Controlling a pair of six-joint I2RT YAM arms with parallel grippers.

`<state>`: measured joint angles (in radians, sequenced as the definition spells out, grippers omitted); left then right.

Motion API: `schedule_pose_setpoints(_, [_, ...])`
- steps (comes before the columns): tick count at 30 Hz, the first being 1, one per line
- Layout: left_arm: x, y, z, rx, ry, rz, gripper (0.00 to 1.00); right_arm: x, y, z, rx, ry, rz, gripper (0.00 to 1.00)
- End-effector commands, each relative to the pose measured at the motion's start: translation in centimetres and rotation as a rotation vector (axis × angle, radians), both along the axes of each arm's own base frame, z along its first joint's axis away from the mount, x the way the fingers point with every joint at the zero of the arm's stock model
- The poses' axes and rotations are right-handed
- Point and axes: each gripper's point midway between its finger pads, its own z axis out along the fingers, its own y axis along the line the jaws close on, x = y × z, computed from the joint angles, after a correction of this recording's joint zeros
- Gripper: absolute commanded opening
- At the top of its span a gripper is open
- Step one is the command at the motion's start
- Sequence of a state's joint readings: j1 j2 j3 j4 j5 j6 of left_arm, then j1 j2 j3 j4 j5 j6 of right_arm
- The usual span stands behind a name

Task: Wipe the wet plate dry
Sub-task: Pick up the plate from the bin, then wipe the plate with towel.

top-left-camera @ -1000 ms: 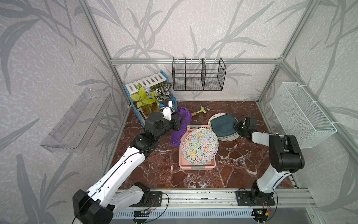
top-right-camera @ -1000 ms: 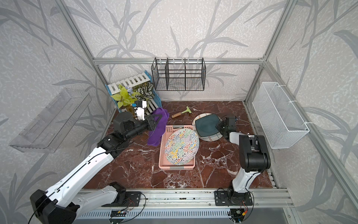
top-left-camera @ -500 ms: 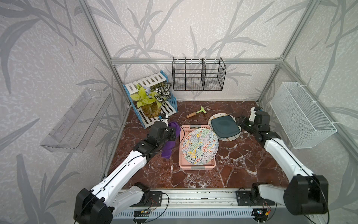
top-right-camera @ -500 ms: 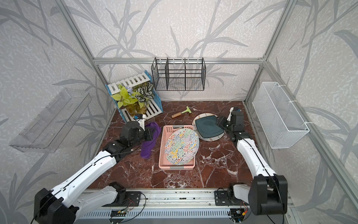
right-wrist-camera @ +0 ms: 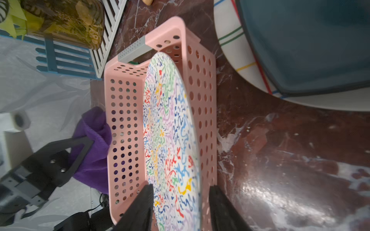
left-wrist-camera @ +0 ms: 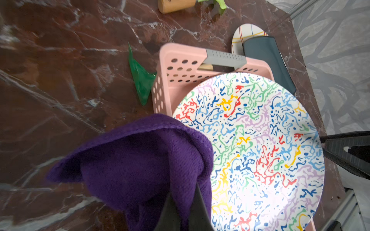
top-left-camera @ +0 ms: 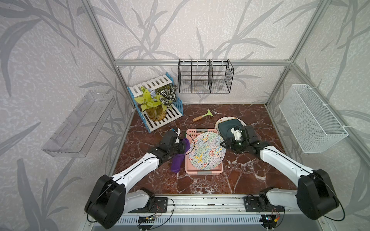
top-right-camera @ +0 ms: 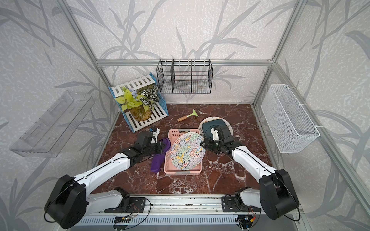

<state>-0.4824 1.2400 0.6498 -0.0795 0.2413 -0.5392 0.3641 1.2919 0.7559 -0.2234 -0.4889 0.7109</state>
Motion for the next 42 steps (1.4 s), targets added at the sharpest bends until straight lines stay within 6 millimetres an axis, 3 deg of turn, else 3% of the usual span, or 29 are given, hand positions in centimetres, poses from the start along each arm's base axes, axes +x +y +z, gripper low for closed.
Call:
schedule_pose_setpoints(1, [-0.2,-1.6,-0.1,-0.087,-0.002,-0.051,0.00,-0.1,2.1,3.0,0.121,-0.068,0.054,0.38])
schedule_pose_setpoints(5, [-0.5,-2.4,-0.4,-0.122,0.009,-0.066,0.00,-1.2,3.7,4.7,0.197,-0.098,0.076,0.36])
schedule_pose_setpoints(9, [-0.3,-2.6,0.1,-0.126,-0.005,-0.069,0.00,-1.2,4.6,2.5,0.167,-0.057,0.059,0.47])
schedule_pose_setpoints(11, [-0.2,-2.5,0.4,-0.117,-0.011,-0.063,0.00,-0.9,4.5,0.8,0.133,-0.019,0.036,0.47])
schedule_pose_setpoints(14, [0.1,-1.7,1.1,-0.088,-0.030,-0.032,0.00,-0.3,3.9,-1.1,0.075,0.010,-0.005,0.33])
schedule_pose_setpoints(17, [0.5,-0.5,3.4,-0.075,-0.078,0.012,0.00,0.1,4.0,-0.3,0.072,-0.017,-0.005,0.13])
schedule_pose_setpoints(19, [0.9,0.3,7.0,-0.084,-0.143,0.046,0.00,0.2,4.0,1.7,0.096,-0.070,0.004,0.01])
schedule_pose_setpoints(23, [0.8,-0.5,16.9,-0.196,-0.330,0.003,0.00,0.0,4.4,6.2,0.171,-0.175,0.031,0.00])
schedule_pose_setpoints(27, [-0.5,-4.0,24.6,-0.375,-0.448,-0.137,0.00,-0.5,5.7,10.3,0.299,-0.231,0.049,0.00])
schedule_pose_setpoints(30, [-2.2,-8.3,27.7,-0.486,-0.494,-0.256,0.00,-0.6,7.1,12.0,0.400,-0.232,0.032,0.00])
schedule_pose_setpoints(32, [-2.4,-10.8,27.6,-0.500,-0.485,-0.298,0.00,-0.3,7.8,13.3,0.476,-0.243,0.010,0.00])
schedule_pose_setpoints(36, [-1.8,-14.2,23.6,-0.443,-0.395,-0.329,0.00,0.9,7.5,16.2,0.608,-0.265,-0.085,0.00])
schedule_pose_setpoints(39, [-1.2,-14.2,19.2,-0.324,-0.348,-0.301,0.00,1.5,6.5,19.1,0.655,-0.315,-0.142,0.00])
schedule_pose_setpoints(42, [-0.9,-12.6,15.1,-0.210,-0.293,-0.249,0.00,1.5,5.4,21.8,0.697,-0.363,-0.167,0.00])
